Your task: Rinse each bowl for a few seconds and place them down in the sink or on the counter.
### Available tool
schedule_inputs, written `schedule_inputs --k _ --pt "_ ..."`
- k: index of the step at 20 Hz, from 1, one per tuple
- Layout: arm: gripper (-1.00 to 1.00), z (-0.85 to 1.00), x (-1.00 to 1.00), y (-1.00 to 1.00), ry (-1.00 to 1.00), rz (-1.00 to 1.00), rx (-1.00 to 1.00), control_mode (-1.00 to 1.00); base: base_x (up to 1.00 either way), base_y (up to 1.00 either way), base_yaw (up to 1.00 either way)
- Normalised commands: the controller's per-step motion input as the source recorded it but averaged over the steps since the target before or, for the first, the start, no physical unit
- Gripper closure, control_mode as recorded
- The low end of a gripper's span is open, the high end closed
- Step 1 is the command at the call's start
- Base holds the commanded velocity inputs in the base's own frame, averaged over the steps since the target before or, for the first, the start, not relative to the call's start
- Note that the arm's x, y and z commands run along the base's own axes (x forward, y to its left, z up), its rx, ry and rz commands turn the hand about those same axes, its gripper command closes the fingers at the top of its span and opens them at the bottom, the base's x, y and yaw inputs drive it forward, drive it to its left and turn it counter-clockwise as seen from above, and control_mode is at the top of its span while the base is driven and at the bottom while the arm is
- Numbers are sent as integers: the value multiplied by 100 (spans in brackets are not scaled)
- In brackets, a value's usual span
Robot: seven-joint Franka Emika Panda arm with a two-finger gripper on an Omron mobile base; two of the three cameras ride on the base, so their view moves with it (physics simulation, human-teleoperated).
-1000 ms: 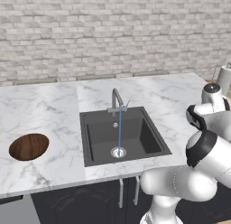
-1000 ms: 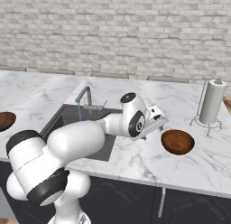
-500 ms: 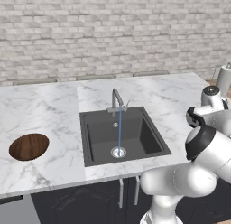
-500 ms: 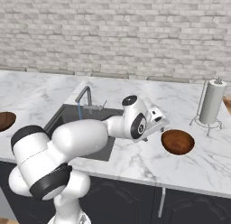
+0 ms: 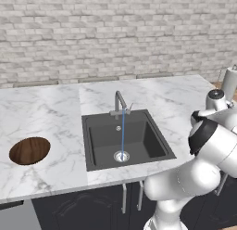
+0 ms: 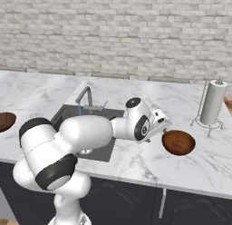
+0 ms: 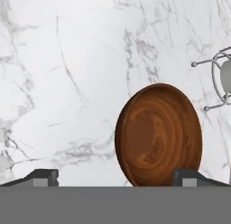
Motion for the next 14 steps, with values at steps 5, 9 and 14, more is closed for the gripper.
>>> schedule_inputs --k 5,9,14 --pt "-100 -12 13 -7 0 0 0 -100 0 0 0" --pt "-100 -12 8 -9 0 1 0 -100 0 0 0" --pt "-100 -14 5 -18 3 2 1 -100 0 0 0"
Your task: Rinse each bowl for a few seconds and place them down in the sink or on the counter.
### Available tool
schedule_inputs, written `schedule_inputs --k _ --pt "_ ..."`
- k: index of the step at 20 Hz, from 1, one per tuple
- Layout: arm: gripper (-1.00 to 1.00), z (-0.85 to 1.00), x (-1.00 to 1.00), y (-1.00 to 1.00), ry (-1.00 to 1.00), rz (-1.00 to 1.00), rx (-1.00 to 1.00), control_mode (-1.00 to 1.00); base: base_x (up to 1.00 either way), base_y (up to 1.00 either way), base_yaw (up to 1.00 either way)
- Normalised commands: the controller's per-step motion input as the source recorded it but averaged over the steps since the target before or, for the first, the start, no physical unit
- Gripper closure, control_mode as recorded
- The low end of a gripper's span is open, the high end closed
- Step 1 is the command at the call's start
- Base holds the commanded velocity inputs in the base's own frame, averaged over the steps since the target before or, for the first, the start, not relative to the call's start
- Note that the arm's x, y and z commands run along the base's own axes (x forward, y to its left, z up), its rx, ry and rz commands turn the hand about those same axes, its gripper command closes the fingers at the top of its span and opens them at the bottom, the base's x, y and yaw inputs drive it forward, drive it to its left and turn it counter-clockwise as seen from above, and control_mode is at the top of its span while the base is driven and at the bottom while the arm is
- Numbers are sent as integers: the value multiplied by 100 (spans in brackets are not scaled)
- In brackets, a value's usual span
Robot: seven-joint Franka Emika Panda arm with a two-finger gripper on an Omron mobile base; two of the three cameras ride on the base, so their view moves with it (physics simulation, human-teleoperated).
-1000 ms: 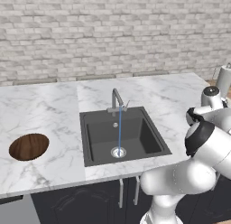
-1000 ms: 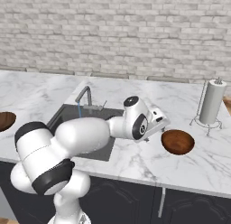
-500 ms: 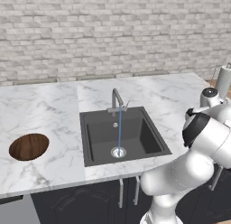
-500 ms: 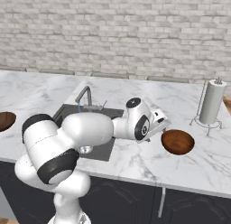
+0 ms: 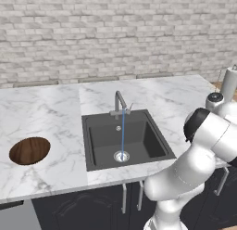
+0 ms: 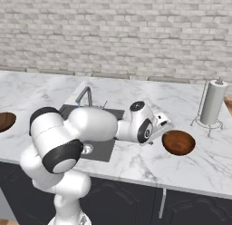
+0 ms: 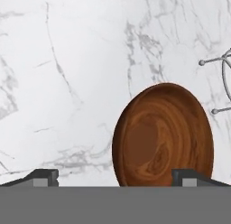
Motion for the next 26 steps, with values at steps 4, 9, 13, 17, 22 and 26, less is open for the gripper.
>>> schedule_inputs --k 4,9,13,17,22,26 --pt "-100 -12 4 -19 2 2 2 -100 0 0 0" --pt "-100 -12 5 -15 2 1 1 -100 0 0 0" --pt "-100 -12 5 -14 3 1 1 -100 0 0 0" --pt "-100 -13 5 -13 3 1 1 -100 0 0 0" --pt "-100 -13 5 -15 3 1 2 -100 0 0 0" --pt "-100 -13 4 -16 3 2 2 -100 0 0 0"
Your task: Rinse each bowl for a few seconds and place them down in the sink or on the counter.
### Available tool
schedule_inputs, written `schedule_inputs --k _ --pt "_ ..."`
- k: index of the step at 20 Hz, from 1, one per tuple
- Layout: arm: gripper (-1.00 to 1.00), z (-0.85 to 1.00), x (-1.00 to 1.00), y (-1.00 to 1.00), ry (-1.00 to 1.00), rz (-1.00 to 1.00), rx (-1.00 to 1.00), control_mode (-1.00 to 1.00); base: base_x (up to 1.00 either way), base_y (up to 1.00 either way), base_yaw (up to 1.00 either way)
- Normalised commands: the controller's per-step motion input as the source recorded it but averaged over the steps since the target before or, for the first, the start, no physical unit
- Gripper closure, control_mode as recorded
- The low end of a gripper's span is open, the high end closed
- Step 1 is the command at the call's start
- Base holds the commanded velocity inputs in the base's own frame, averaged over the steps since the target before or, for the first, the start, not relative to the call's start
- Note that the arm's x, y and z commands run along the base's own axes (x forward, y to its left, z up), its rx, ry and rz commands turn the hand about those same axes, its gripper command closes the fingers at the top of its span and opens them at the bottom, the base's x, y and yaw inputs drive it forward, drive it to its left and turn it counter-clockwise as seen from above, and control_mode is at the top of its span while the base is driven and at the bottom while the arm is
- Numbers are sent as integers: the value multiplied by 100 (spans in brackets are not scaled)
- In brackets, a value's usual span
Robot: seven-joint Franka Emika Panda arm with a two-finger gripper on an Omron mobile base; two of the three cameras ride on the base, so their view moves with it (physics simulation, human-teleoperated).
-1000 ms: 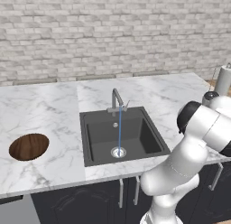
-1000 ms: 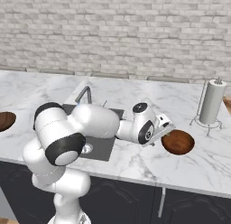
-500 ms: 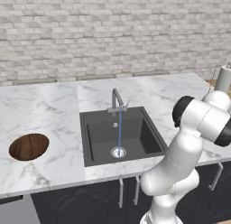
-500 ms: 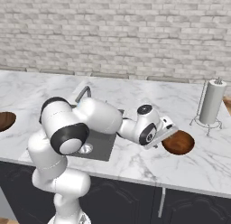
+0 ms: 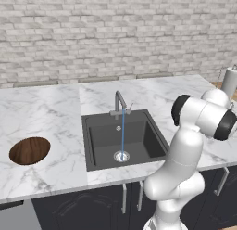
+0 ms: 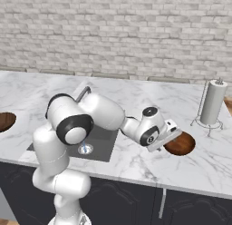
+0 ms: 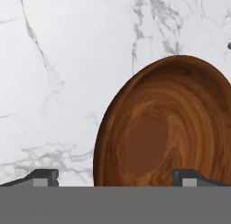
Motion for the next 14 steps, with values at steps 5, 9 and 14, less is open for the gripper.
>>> schedule_inputs --k 5,9,14 --pt "-100 -15 5 -16 3 2 2 -100 0 0 0" --pt "-100 -16 8 -11 4 2 1 -100 0 0 0" --pt "100 -19 12 -2 6 2 0 -100 0 0 0"
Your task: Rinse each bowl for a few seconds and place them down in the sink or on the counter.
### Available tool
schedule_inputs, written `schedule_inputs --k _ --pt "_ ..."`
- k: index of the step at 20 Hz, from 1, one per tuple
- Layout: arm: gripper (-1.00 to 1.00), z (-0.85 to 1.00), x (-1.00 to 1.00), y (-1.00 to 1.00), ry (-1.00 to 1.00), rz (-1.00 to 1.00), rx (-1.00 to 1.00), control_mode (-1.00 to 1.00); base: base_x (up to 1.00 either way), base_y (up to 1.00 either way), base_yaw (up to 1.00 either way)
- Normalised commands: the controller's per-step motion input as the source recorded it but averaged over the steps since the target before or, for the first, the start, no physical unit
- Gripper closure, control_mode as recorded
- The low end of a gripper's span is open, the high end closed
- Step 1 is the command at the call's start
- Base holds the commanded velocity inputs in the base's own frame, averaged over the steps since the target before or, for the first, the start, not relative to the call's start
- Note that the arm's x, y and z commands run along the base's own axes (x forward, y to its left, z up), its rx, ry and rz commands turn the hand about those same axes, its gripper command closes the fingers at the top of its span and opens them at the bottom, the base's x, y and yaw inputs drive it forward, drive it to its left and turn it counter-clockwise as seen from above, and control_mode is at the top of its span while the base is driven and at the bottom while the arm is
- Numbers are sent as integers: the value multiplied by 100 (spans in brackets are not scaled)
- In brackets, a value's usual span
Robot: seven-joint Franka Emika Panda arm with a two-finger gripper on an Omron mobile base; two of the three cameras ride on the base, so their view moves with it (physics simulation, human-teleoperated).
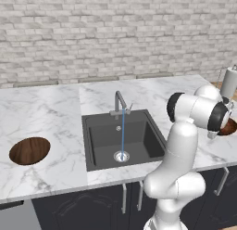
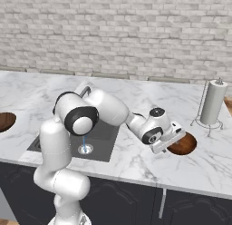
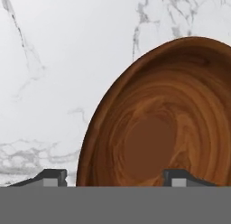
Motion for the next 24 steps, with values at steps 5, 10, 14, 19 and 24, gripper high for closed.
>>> schedule_inputs --k 5,10,14,19,24 --pt "100 -14 5 -4 4 2 1 -100 0 0 0" --pt "100 -7 0 -7 6 4 3 -100 0 0 0" --pt "100 -2 -10 -3 3 8 1 -100 0 0 0" --pt "100 13 -61 3 -3 16 0 -100 0 0 0" --pt "100 57 -62 29 -8 18 -4 -100 0 0 0"
